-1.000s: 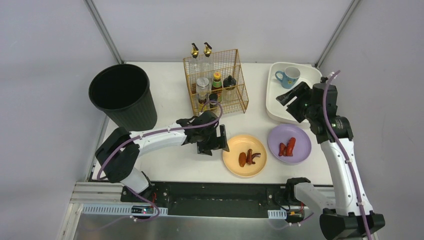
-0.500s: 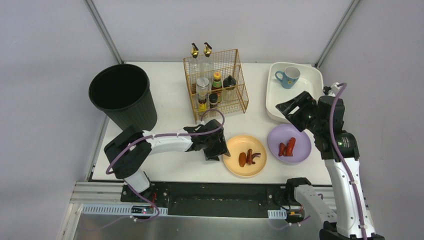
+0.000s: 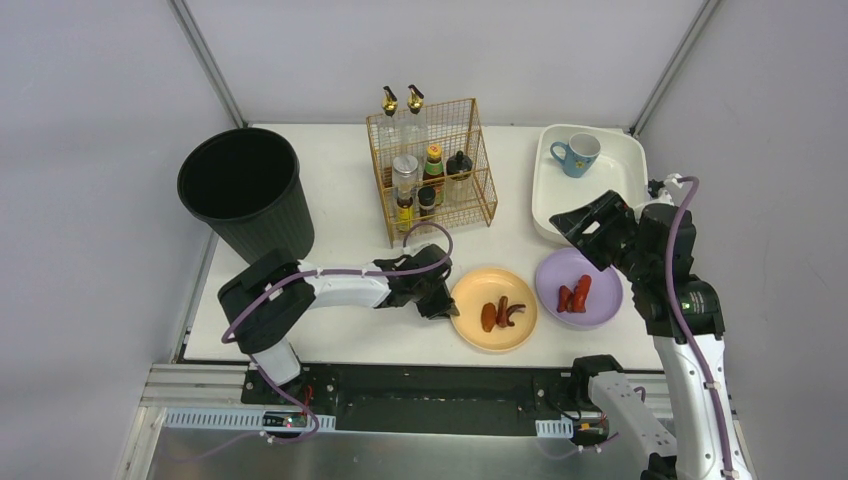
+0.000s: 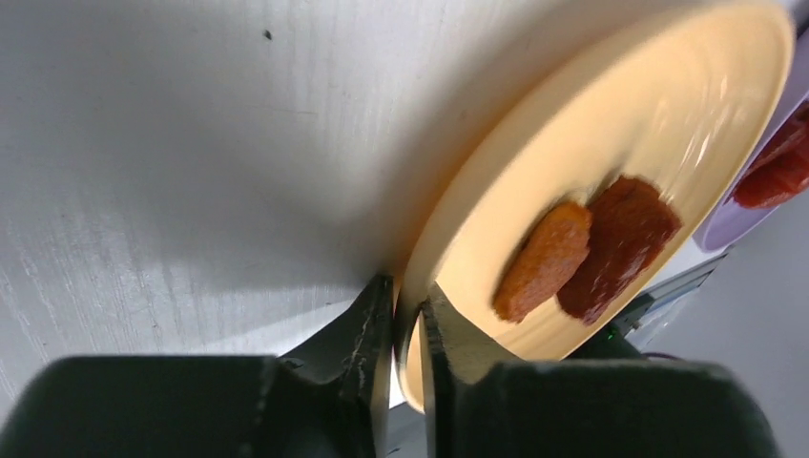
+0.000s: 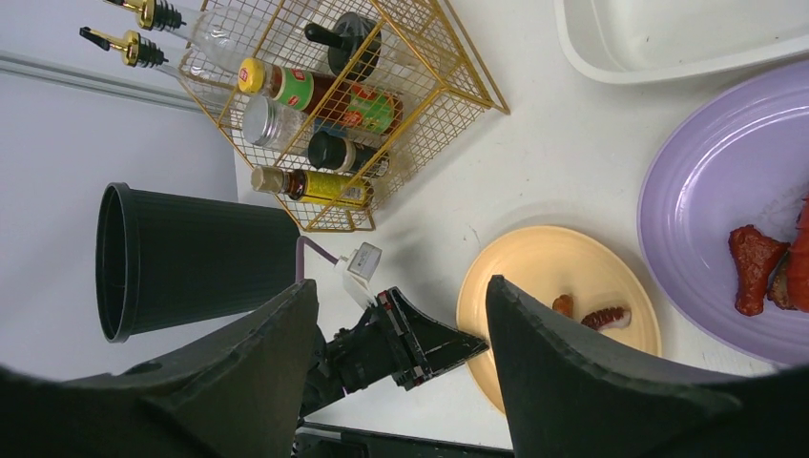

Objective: Clear the kitchen counter

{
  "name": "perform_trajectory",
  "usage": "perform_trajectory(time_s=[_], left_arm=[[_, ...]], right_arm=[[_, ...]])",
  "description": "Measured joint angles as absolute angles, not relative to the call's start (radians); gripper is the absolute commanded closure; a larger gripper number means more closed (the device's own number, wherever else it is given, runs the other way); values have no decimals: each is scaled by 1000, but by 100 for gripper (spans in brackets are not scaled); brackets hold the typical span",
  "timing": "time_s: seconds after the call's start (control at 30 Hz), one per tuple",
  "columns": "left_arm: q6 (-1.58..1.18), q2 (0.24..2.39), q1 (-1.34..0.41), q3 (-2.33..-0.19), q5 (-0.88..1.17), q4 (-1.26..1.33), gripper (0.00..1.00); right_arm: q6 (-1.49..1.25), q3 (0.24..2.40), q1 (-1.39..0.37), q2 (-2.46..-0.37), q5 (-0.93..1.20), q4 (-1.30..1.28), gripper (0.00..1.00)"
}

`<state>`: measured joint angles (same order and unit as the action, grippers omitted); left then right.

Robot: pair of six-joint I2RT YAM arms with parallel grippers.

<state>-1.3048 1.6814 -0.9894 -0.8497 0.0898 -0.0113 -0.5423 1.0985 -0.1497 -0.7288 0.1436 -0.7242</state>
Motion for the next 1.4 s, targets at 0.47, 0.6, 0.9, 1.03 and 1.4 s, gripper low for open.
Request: perform_trajectory(time_s=[0.47, 0.6, 0.9, 1.03, 1.4], left_arm=[[-1253, 1581, -996, -817, 38, -89, 100], [-1216, 1499, -996, -839, 27, -199, 100], [-1161, 1360, -993, -1020, 25, -392, 100], [-1132, 1309, -950, -1090, 49, -482, 100], [-991, 1260, -586, -1370, 120, -768, 100]], right_arm=[[-542, 1100, -152, -735, 142, -725, 32], [-542, 1107, -152, -743, 139, -736, 32], [-542, 1124, -152, -757, 135, -738, 32], [-542, 1133, -152, -763, 135, -739, 32], [-550, 1135, -152, -765, 136, -736, 32]])
